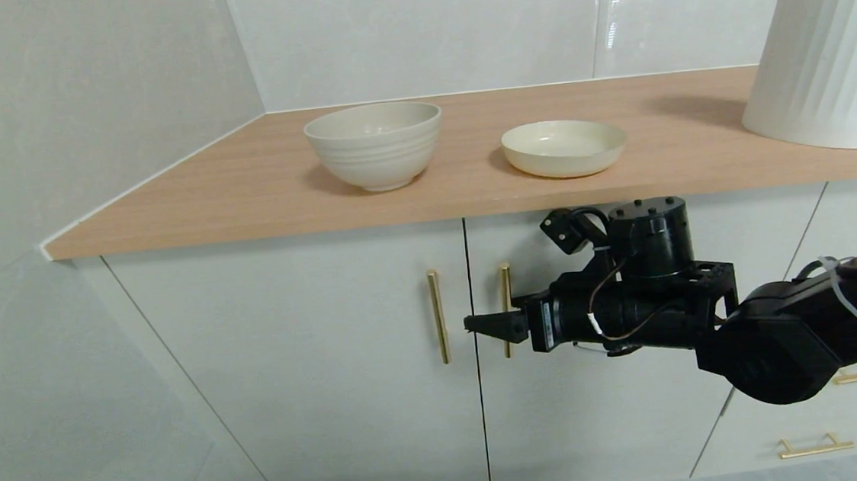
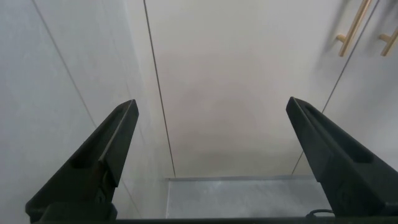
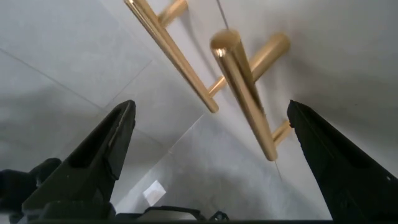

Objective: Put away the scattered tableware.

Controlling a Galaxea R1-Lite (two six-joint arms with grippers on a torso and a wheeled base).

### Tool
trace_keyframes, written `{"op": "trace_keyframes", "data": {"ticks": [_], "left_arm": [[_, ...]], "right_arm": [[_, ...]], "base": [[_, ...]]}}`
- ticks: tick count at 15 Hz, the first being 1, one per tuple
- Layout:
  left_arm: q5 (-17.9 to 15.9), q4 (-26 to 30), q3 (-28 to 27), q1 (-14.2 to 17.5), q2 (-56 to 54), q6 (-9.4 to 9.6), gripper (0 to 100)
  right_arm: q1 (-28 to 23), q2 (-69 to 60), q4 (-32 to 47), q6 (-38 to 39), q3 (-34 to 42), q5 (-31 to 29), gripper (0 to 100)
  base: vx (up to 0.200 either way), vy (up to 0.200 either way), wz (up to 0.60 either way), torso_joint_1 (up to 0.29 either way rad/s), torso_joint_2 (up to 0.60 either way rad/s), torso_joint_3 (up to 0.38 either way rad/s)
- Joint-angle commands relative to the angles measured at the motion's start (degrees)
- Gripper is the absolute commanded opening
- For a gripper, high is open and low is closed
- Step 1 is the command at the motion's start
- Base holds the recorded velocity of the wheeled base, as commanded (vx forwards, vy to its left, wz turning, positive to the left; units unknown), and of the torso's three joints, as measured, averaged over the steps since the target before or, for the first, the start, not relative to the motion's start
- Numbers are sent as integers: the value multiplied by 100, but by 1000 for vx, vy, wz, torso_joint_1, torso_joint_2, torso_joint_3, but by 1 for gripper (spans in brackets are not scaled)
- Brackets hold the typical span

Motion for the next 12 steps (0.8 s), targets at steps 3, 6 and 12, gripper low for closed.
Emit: {"op": "trace_keyframes", "data": {"ticks": [3, 6, 12], "left_arm": [[1, -2, -7, 2, 0, -1, 100], [1, -2, 2, 2, 0, -1, 100], [1, -2, 2, -7, 0, -1, 100]], "right_arm": [[16, 48, -49, 1, -5, -78, 100], [25, 48, -58, 27, -31, -157, 100], [245, 83, -67, 54, -23, -157, 100]], "base": [[0, 0, 0, 0, 0, 0], [0, 0, 0, 0, 0, 0], [0, 0, 0, 0, 0, 0]]}}
